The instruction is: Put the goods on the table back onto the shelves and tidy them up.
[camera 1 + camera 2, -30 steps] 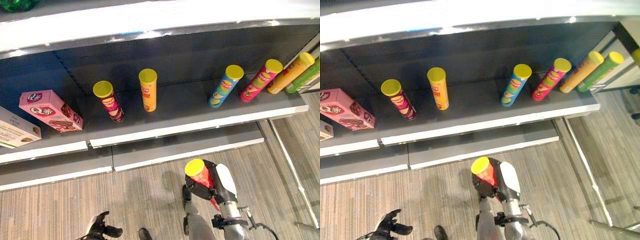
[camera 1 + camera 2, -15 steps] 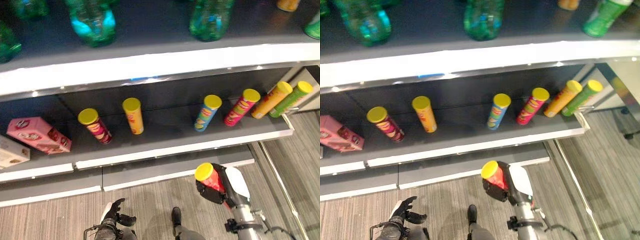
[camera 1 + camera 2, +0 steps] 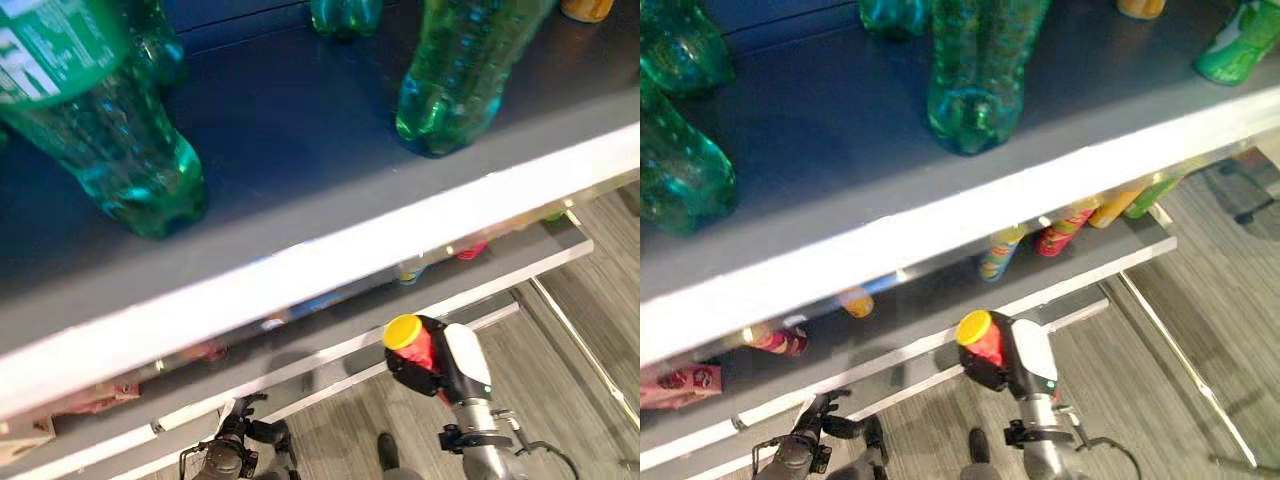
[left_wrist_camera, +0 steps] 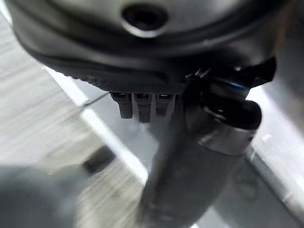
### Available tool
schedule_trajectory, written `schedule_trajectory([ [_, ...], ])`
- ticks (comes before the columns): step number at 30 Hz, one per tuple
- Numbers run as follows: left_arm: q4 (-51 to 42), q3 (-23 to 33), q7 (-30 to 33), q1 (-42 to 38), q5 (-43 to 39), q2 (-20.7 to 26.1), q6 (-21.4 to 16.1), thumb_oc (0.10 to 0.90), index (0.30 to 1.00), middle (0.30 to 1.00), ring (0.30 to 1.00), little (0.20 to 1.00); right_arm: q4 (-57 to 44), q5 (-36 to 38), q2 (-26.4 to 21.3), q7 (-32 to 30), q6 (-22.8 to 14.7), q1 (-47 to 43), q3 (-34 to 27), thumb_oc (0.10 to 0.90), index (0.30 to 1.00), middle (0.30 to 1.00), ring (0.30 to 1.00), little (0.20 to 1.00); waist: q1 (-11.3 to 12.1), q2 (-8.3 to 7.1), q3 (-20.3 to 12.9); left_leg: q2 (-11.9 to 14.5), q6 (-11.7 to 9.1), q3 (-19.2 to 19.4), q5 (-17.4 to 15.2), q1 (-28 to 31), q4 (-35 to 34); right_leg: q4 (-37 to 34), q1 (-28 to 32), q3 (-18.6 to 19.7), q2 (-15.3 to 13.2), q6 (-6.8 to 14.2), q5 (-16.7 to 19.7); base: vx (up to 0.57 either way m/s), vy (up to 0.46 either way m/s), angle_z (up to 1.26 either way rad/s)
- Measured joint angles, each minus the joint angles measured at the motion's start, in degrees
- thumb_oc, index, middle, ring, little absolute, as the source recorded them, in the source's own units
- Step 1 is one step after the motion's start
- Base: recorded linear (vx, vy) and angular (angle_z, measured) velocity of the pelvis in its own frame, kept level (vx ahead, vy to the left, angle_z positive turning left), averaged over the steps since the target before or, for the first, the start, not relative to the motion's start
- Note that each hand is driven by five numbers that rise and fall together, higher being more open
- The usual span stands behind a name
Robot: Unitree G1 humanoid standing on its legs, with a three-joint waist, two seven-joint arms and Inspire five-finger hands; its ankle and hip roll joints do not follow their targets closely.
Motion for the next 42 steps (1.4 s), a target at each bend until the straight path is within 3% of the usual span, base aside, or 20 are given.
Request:
schedule_trajectory([
  [1,0.0,1.0,0.0,0.2,-0.3,0.4,0.0,0.8,0.9,0.9,0.9,0.9,0.1,0.0,0.6,0.0,-0.1,0.6,0.9,0.4,0.3,0.3,0.3,0.3,-0.3,-1.31,-0.2,-1.5,0.2,-1.1,-0.2,0.0,0.0,0.1,0.7,-0.6,-0.7,0.2,3.9,-0.02,-0.071,0.41],
  [3,-0.6,2.1,0.8,0.6,-0.4,0.7,-0.2,0.8,0.9,0.9,0.9,0.9,0.9,-0.1,1.1,0.3,-0.1,0.4,1.1,0.4,0.3,0.3,0.3,0.3,1.5,-1.65,-0.4,-1.1,0.2,-0.9,-0.3,0.0,0.0,0.5,0.6,0.1,-0.4,0.5,3.6,-0.03,-0.083,0.18],
  [8,-1.2,2.4,1.0,2.3,-1.5,1.7,-0.1,0.8,0.9,0.9,0.9,0.9,1.0,0.0,1.0,0.3,-0.2,-1.1,-0.4,0.4,0.3,0.3,0.3,0.3,1.2,-2.13,-0.5,0.1,-1.9,-0.8,-0.1,0.4,-0.3,0.5,1.0,0.0,1.2,-1.0,1.7,-0.06,-0.153,-0.06],
  [12,-2.4,2.0,1.0,2.9,-1.5,1.7,-0.2,0.8,0.9,0.9,0.9,0.9,1.0,0.0,-0.6,0.3,-0.3,-1.1,-0.2,0.4,0.3,0.3,0.3,0.3,1.3,-2.65,-0.5,2.8,-3.7,-1.1,0.5,0.0,-0.3,0.5,1.0,-0.1,4.0,-2.2,1.6,-0.14,-0.203,-0.02],
  [14,-3.0,1.4,1.2,3.0,-1.4,1.9,-0.5,0.8,0.9,0.9,0.9,0.9,1.2,0.0,-1.2,0.1,-0.6,-0.3,0.7,0.4,0.3,0.3,0.3,0.3,1.2,-3.09,-0.7,5.5,-5.5,-2.1,1.4,-2.9,-0.4,0.5,-0.4,-1.6,6.7,-4.3,1.4,-0.1,-0.106,0.31],
  [15,-2.7,1.2,1.2,2.7,-1.3,1.7,-0.2,0.8,0.9,0.9,0.9,0.9,1.2,0.0,-1.3,0.1,-0.6,0.1,0.8,0.4,0.3,0.3,0.3,0.3,1.0,-3.03,-0.6,6.4,-5.2,-1.6,1.1,-3.9,-0.3,0.5,-0.6,-3.0,7.7,-5.1,1.8,-0.15,-0.089,0.64],
  [18,-3.3,-0.6,0.5,2.0,0.1,1.4,-0.2,0.8,0.9,0.9,0.9,0.9,1.2,0.1,-1.7,0.2,-0.6,2.3,0.7,0.4,0.3,0.3,0.3,0.3,0.9,-4.75,-0.1,7.3,-4.8,2.7,-1.7,-4.0,1.2,0.5,-0.7,-7.0,6.1,-6.7,2.2,-0.07,0.027,0.68],
  [19,-3.3,-1.3,0.3,1.0,1.5,1.2,-0.2,0.8,0.9,0.9,0.9,0.9,1.1,0.1,-2.3,0.6,-0.6,2.2,0.1,0.4,0.3,0.3,0.3,0.3,0.6,-5.66,0.3,6.3,-5.5,6.3,-4.2,-3.4,10.2,0.6,-0.9,-8.5,3.1,-7.0,2.5,-0.16,0.089,0.54],
  [22,-2.6,-1.6,0.0,0.9,3.1,0.2,-0.3,0.8,0.9,0.9,0.9,0.9,1.0,0.3,-3.9,0.7,-0.8,2.3,-1.9,0.4,0.3,0.3,0.3,0.3,-1.9,-3.16,0.2,4.7,-7.2,9.7,-10.2,1.4,19.3,0.6,0.5,-9.8,0.3,-6.6,2.7,-0.05,0.09,0.45],
  [24,-2.0,-1.5,-0.3,-0.3,3.3,-0.5,-0.4,0.8,0.9,0.9,0.9,0.9,1.2,0.6,-5.1,0.7,-0.8,2.4,-4.3,0.4,0.3,0.3,0.3,0.3,-2.9,1.27,-0.7,2.5,-6.3,8.5,-11.2,5.8,9.3,1.4,0.3,-11.0,0.1,-5.2,3.4,-0.04,0.177,0.51],
  [25,-1.1,-1.6,-0.2,-2.1,3.6,-0.5,-0.3,0.8,0.9,0.9,0.9,0.9,1.5,0.6,-4.9,0.7,-0.7,2.1,-4.4,0.4,0.3,0.3,0.3,0.3,-3.6,2.59,-0.2,1.2,-3.5,6.8,-9.7,7.7,5.0,5.9,-1.5,-11.6,-0.4,-4.2,2.6,-0.03,0.275,0.72],
  [26,-0.6,-2.1,-0.1,-3.0,3.7,-0.5,-0.1,0.8,0.9,0.9,0.9,0.9,1.3,0.6,-4.8,0.8,-1.3,1.6,-4.2,0.4,0.3,0.3,0.3,0.3,-3.7,4.38,0.0,1.1,-2.1,4.9,-8.7,8.6,1.5,9.2,-4.8,-11.0,0.7,-1.8,-1.1,-0.02,0.236,0.61],
  [27,-0.6,-2.6,-0.2,-3.1,3.9,0.2,-0.2,0.8,0.9,0.9,0.9,0.9,1.2,0.6,-3.8,0.9,-1.7,1.7,-3.9,0.4,0.3,0.3,0.3,0.3,-4.0,3.89,-0.1,0.5,-2.0,4.3,-8.2,8.7,0.6,5.3,-4.9,-9.3,2.1,-2.1,0.1,-0.04,0.294,0.54],
  [28,-0.7,-2.7,-0.2,-2.6,4.5,2.0,-0.2,0.8,0.9,0.9,0.9,0.9,1.2,0.5,-2.0,1.0,-2.0,2.0,-3.7,0.4,0.3,0.3,0.3,0.3,-4.0,2.2,-0.8,-1.0,-1.9,4.0,-7.9,8.7,0.1,0.9,-4.5,-7.7,2.6,-2.8,4.7,-0.05,0.194,0.38],
  [29,-0.6,-2.5,-0.2,-2.2,4.9,2.4,0.0,0.8,0.9,0.9,0.9,0.9,1.6,0.5,-0.9,1.1,-2.0,1.9,-3.5,0.4,0.3,0.3,0.3,0.3,-3.9,1.5,-0.9,-1.5,-2.2,4.1,-8.1,8.8,0.1,0.7,-4.8,-7.0,2.6,-4.1,7.2,-0.07,0.179,0.06],
  [30,-1.3,-2.5,-0.2,-1.2,5.4,2.8,-0.1,0.8,0.9,0.9,0.9,0.9,1.7,0.5,-0.5,1.1,-1.8,1.3,-3.1,0.4,0.3,0.3,0.3,0.3,-3.5,1.54,-1.0,-1.4,-2.5,5.4,-7.8,8.7,0.0,0.7,-5.5,-5.9,2.7,-3.9,8.6,-0.09,0.161,-0.19],
  [35,-1.6,-1.3,-0.4,1.6,6.5,4.0,-0.2,0.8,0.9,0.9,0.9,0.9,1.3,0.5,0.4,1.1,-1.8,1.3,-2.2,0.4,0.3,0.3,0.3,0.3,-3.5,-1.69,-1.0,-2.5,-2.1,7.8,-8.4,8.1,-0.1,0.8,-7.3,-4.5,2.3,-3.5,10.4,-0.1,0.179,-0.27],
  [38,-0.3,-0.4,-0.3,1.4,6.5,4.4,-0.1,0.8,0.9,0.9,0.9,0.9,1.3,0.3,1.0,1.0,-1.8,1.3,-1.2,0.4,0.3,0.3,0.3,0.3,-3.7,-4.14,-1.0,-3.1,-1.7,9.8,-8.7,8.2,0.0,0.8,-8.5,-2.9,2.2,-1.9,12.5,-0.09,0.133,-0.33],
  [41,-0.2,-0.4,-0.3,1.3,6.5,4.6,-0.1,0.8,0.9,0.9,0.9,0.9,1.3,0.3,1.6,0.9,-1.6,0.5,-0.5,0.4,0.3,0.3,0.3,0.3,-3.9,-4.44,-0.8,-2.8,-1.2,11.8,-9.0,8.0,-0.2,0.8,-10.4,-2.3,2.5,3.6,17.2,-0.11,0.052,-0.41],
  [42,-0.2,-0.4,-0.3,1.2,6.7,4.7,-0.2,0.8,0.9,0.9,0.9,0.9,1.3,0.3,1.6,0.9,-1.6,1.4,-0.3,0.4,0.3,0.3,0.3,0.3,-4.8,-4.59,-0.8,-2.9,-1.0,12.0,-8.9,7.9,-0.1,0.8,-10.5,-1.8,2.5,3.0,18.6,-0.19,0.059,-0.16],
])
